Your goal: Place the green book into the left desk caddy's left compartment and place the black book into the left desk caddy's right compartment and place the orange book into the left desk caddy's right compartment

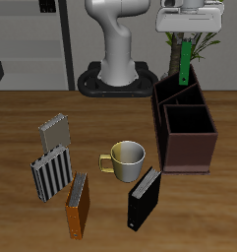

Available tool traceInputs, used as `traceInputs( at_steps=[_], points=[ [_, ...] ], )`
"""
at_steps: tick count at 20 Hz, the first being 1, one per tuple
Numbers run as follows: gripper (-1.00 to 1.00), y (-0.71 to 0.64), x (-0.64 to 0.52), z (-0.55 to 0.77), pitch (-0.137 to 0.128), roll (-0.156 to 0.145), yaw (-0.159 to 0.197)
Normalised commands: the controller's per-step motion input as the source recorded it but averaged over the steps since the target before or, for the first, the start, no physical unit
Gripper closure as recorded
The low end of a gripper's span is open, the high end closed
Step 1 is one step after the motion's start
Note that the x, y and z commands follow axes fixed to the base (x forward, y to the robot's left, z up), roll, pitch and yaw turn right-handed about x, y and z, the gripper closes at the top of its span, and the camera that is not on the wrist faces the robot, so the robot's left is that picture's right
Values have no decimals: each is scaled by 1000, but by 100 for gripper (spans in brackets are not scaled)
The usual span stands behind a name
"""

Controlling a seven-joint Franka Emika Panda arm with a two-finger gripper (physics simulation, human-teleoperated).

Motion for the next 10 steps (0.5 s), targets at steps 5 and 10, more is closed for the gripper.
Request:
traceInputs(
  at_steps=[5,10],
  points=[
    [100,42,-384,-168,18,15,-14],
    [100,99,-315,-178,2,19,17]
  ],
)
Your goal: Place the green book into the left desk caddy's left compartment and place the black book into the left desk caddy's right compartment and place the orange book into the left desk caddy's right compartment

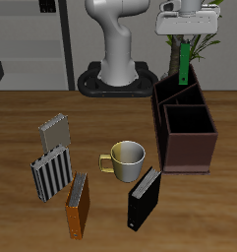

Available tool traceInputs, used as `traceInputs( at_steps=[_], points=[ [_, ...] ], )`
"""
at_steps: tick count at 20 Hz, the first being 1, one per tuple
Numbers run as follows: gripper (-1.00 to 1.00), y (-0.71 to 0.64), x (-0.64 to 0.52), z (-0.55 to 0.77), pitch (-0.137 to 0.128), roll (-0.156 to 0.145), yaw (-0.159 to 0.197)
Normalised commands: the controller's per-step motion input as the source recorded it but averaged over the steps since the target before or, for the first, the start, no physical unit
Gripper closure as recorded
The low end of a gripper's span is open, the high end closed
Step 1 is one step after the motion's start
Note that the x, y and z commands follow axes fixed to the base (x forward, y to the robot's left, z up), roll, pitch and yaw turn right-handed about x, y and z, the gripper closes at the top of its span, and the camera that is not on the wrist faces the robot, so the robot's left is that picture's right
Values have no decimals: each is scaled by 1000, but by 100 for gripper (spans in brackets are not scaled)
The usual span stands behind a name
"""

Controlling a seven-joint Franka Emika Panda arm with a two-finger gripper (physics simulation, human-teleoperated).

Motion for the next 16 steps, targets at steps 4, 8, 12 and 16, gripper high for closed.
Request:
traceInputs(
  at_steps=[4,8,12,16],
  points=[
    [100,109,-348,-81,-25,18,22],
    [100,86,-149,-87,11,20,6],
    [100,1,-172,-57,-1,-8,-3],
    [100,60,-172,-117,9,25,19]
  ],
)
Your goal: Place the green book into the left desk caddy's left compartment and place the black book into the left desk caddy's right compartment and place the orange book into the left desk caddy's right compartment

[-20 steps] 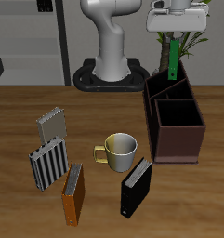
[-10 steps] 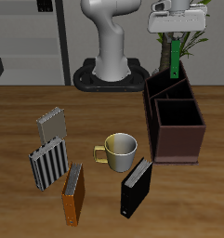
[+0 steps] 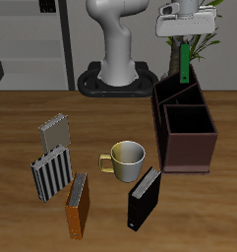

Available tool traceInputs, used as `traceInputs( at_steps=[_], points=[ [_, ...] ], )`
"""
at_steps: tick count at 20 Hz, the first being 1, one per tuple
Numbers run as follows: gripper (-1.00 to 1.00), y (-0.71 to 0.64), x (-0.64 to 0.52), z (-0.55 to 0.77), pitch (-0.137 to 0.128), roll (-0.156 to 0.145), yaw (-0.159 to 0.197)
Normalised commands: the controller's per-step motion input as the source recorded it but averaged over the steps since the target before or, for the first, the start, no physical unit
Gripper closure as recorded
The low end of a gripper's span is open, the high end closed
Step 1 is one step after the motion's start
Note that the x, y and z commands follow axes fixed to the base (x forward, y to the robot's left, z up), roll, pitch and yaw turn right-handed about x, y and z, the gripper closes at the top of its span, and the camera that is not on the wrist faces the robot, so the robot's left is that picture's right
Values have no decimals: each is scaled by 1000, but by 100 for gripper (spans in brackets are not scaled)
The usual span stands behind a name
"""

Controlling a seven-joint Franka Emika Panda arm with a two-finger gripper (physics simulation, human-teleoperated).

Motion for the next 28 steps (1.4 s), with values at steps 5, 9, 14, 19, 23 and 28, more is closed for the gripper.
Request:
traceInputs(
  at_steps=[5,9,14,19,23,28],
  points=[
    [100,13,-9,-29,8,-15,-6],
    [100,-39,-8,-14,7,-9,-1],
    [100,-51,113,-137,43,-13,-5],
    [100,-28,47,-128,39,-4,-14],
    [100,-25,67,-152,40,-4,2],
    [100,5,57,-143,39,9,4]
  ],
)
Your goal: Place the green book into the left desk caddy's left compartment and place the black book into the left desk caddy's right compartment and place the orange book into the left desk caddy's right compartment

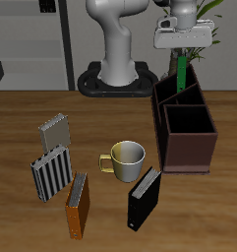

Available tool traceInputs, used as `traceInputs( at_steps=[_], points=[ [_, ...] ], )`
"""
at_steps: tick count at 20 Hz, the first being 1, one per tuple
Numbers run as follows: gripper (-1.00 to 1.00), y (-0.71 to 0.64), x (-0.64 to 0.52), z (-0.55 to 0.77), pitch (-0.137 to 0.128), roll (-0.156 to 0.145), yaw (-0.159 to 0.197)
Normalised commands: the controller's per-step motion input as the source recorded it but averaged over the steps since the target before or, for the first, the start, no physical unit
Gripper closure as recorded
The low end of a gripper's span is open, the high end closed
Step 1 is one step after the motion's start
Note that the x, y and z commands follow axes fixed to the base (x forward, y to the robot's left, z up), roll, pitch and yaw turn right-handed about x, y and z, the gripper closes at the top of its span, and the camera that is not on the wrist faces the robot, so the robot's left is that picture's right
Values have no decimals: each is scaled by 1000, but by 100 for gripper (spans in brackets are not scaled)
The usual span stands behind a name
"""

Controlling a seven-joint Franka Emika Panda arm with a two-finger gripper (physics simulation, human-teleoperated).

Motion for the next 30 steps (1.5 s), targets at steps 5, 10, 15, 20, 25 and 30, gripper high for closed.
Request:
traceInputs(
  at_steps=[5,10,15,20,25,30],
  points=[
    [100,-15,123,-186,57,-2,7],
    [100,-19,134,-156,51,3,6],
    [100,-1,128,-195,57,20,10],
    [-100,90,-11,-23,27,38,11],
    [-100,31,12,40,-5,11,21],
    [-100,-68,113,122,-18,-32,10]
  ],
)
